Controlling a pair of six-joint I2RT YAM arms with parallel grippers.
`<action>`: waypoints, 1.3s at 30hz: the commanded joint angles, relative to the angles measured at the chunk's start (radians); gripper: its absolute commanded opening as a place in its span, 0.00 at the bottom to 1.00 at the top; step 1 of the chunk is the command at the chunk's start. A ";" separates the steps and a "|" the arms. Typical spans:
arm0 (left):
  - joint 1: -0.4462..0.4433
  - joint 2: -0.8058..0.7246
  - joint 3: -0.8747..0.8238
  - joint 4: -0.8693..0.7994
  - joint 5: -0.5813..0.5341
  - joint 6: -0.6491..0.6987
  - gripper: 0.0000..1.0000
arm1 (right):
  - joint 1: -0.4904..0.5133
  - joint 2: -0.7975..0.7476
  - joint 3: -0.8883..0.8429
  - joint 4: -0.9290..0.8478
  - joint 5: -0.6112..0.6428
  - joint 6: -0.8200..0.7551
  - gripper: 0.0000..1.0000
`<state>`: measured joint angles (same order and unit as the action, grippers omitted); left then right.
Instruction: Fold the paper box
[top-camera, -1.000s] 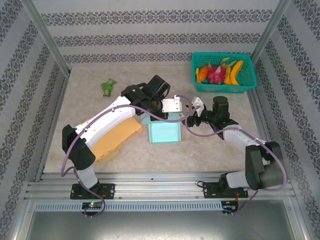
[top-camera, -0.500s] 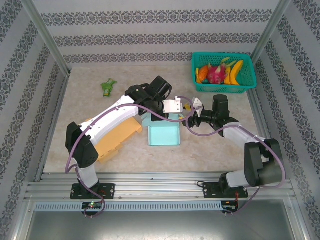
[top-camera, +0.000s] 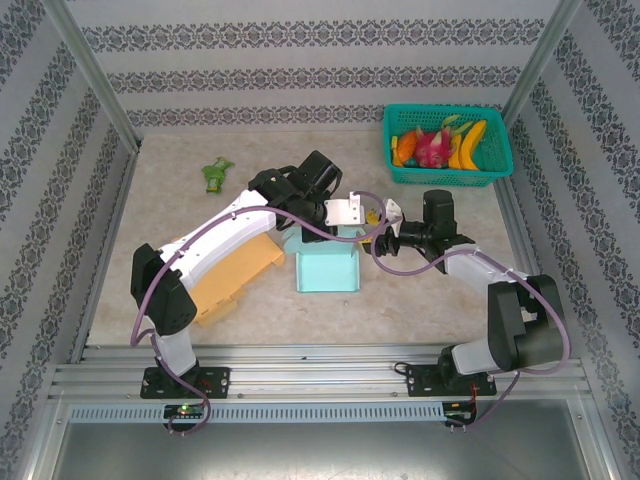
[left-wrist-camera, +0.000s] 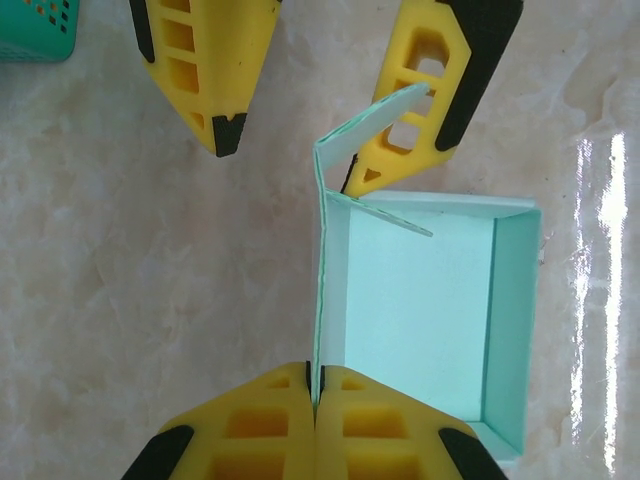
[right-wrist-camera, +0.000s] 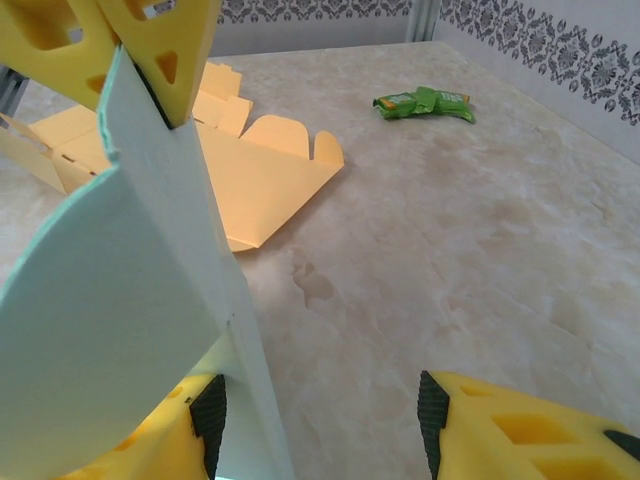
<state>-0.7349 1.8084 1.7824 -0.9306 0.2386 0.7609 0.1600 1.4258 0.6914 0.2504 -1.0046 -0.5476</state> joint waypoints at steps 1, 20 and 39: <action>-0.006 -0.032 -0.013 0.061 0.101 0.031 0.00 | 0.028 -0.002 0.026 -0.006 -0.092 -0.037 0.56; -0.015 -0.058 -0.046 0.080 0.075 0.023 0.00 | 0.087 -0.046 0.051 -0.166 -0.093 -0.134 0.49; -0.017 -0.102 -0.091 0.088 -0.008 0.038 0.00 | -0.006 -0.182 0.273 -0.903 0.115 -0.434 0.67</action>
<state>-0.7406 1.7527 1.7164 -0.8719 0.2272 0.7822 0.1864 1.2850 0.9451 -0.4480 -0.9291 -0.8913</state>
